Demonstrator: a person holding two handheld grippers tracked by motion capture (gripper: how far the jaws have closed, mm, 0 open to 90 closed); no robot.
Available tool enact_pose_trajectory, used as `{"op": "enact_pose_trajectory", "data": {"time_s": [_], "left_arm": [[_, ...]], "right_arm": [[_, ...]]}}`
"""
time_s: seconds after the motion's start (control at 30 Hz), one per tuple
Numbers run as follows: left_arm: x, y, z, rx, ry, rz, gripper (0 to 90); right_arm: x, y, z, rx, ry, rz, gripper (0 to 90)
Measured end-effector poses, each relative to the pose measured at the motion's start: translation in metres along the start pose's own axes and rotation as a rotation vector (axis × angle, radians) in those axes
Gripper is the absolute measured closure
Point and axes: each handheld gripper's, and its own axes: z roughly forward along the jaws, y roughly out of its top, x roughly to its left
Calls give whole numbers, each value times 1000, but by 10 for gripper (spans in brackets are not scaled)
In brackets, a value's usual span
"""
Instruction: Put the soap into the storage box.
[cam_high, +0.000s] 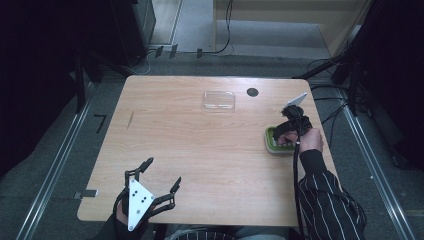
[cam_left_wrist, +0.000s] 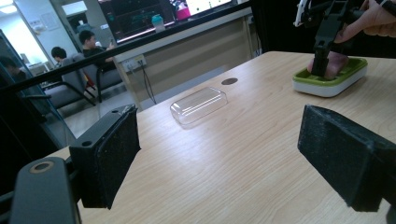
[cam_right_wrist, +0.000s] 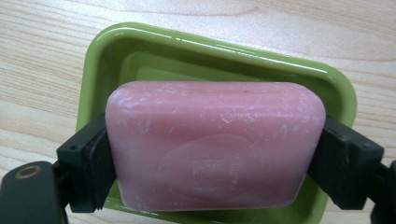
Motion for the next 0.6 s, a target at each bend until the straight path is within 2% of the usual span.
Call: {"op": "enact_pose_trajectory", "data": {"time_s": [0.6], "left_arm": [[0,0,0,0,-1,2,131]], "right_arm": [[0,1,11,19,-20,36,139]]}}
